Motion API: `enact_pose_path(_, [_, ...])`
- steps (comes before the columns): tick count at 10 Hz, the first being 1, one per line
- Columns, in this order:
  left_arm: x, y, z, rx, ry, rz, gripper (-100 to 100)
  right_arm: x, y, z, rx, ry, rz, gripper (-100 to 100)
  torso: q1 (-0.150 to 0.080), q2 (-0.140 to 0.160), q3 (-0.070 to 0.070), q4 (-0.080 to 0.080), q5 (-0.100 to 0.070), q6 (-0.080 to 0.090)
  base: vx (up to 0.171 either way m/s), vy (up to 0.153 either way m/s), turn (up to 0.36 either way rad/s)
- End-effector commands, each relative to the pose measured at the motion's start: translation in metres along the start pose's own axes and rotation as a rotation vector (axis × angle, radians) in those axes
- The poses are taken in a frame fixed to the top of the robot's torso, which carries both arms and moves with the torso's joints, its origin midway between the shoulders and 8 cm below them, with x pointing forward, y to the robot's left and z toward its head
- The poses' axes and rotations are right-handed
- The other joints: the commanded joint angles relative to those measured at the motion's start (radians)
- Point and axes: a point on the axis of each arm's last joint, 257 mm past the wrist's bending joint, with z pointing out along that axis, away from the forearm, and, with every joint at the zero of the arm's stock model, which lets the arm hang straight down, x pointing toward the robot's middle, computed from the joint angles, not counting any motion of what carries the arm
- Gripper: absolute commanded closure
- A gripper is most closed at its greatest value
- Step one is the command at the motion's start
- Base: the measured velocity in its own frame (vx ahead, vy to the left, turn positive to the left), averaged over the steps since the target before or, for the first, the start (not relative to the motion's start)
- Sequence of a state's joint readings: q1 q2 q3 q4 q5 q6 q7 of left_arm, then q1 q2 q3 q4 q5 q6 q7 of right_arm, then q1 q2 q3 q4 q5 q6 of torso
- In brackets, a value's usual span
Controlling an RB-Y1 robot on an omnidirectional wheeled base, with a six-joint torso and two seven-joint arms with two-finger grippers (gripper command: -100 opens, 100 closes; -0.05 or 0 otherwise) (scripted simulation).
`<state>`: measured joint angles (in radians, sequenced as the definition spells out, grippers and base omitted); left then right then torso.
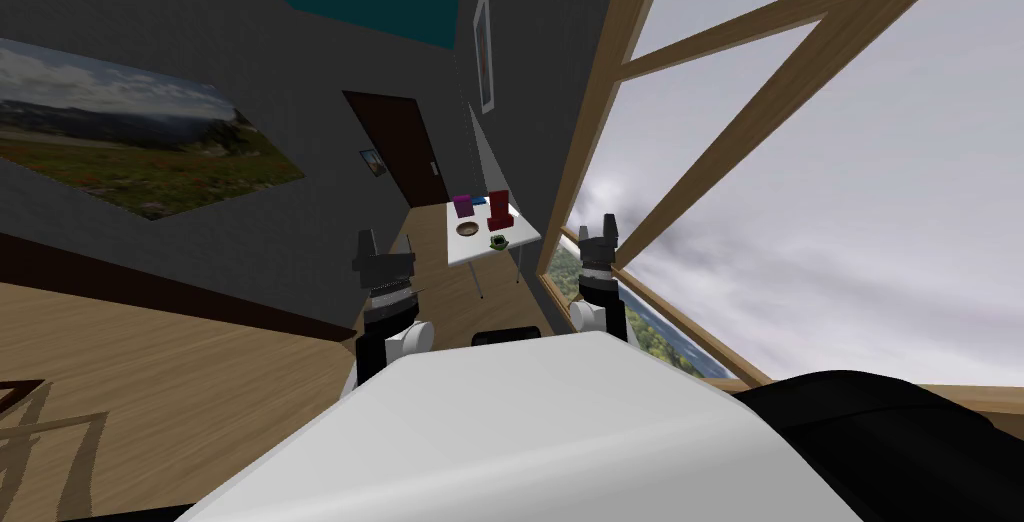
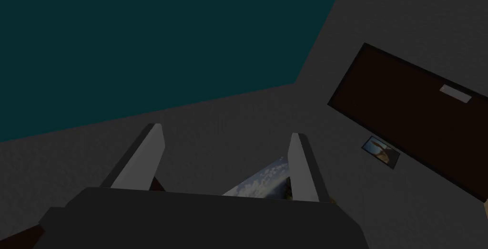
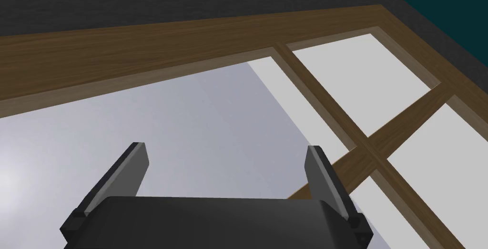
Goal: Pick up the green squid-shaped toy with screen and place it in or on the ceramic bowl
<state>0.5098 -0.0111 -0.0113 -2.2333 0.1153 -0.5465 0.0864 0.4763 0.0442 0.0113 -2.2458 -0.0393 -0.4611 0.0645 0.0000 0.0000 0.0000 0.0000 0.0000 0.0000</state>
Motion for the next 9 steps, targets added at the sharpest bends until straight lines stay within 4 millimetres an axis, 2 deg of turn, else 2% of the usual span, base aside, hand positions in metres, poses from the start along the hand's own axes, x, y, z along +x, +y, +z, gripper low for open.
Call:
enact_pose_path(1, [0.004,0.011,-0.002,-0.025,0.041,0.008,-100,0.0,0.0,0.0,0.0,0.0,0.0,0,0.0,0.0,0.0,0.0,0.0,0.0,0.0,0.0,0.0])
enact_pose_path(5, [0.008,0.043,-0.008,-0.096,0.096,0.006,-100,0.0,0.0,0.0,0.0,0.0,0.0,0,0.001,0.001,0.0,0.0,0.0,0.0,-0.011,0.01,-0.008])
enact_pose_path(9, [0.005,0.09,-0.021,-0.191,0.116,-0.014,-100,0.0,0.0,0.0,0.0,0.0,0.0,0,0.001,0.001,0.001,0.0,0.0,0.0,-0.017,0.017,-0.013])
